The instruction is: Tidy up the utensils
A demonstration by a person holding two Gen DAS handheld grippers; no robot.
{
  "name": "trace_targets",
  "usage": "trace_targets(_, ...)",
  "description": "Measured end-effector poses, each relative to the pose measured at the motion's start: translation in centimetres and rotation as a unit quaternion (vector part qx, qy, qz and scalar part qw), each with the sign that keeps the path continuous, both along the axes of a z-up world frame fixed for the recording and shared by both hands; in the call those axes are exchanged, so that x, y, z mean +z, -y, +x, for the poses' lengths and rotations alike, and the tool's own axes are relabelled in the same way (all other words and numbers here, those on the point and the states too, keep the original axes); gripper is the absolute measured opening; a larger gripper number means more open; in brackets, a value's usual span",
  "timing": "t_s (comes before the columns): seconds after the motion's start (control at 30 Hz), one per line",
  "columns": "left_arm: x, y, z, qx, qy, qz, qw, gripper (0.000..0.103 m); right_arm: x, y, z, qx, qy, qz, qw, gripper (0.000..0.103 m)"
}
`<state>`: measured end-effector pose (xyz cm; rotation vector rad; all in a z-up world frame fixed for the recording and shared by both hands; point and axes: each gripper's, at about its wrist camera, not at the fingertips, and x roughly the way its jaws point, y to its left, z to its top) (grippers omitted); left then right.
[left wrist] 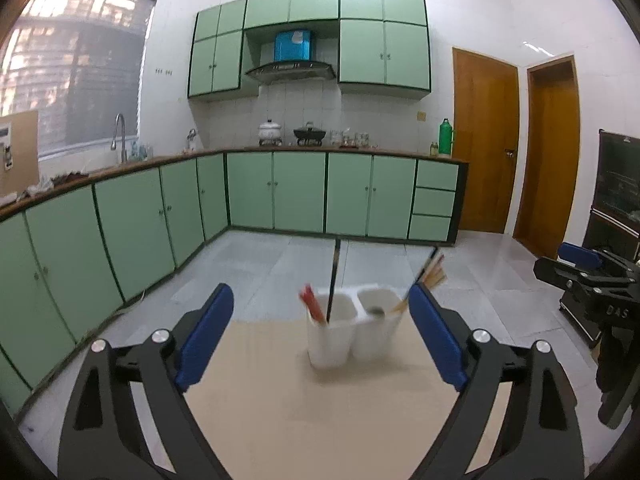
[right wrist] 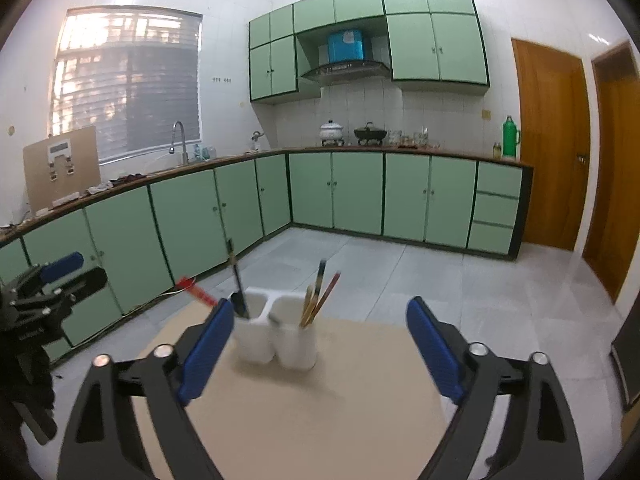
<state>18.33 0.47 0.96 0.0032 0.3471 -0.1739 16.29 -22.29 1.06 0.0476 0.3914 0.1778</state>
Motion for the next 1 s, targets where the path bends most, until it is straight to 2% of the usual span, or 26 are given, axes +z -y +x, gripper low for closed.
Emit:
trace_targets(0.07,-0.8,-0.1,-1.2,0.002,-0.01,-0.003,0.9999,0.09,-0.6,0.0,-1.0,0.002,-0.005,0.004,1.0,0.097)
trace_targets(0.17,-1.7,-0.3,-2.8,0.009,-0.022,-0.008,0.9997,0.096,-1.6,-0.2,-3.0,0.003,-0.01,0.015,1.0,0.097)
trace_targets(0.4,-2.5,0.0,-6.1,0.008,-0.027,-0.002,0.9996,0.097,-3.0,-1.1,-6.7,0.01,-0.021,0.014,1.0,0.097)
trace_targets(0.53,-2.6,0.7,-8.1,0.003,-0.022,0.008,0.9997,0.097,-3.0,-1.6,-8.0,0.014,-0.021,0.017,1.0,0.097)
trace_targets(1.0,-2.0,0.5,-11.6,0.016,-0.014,0.003,0.9998,0.097,-2.1,-3.3,-11.7,0.021,0.0,-0.004,1.0,0.097)
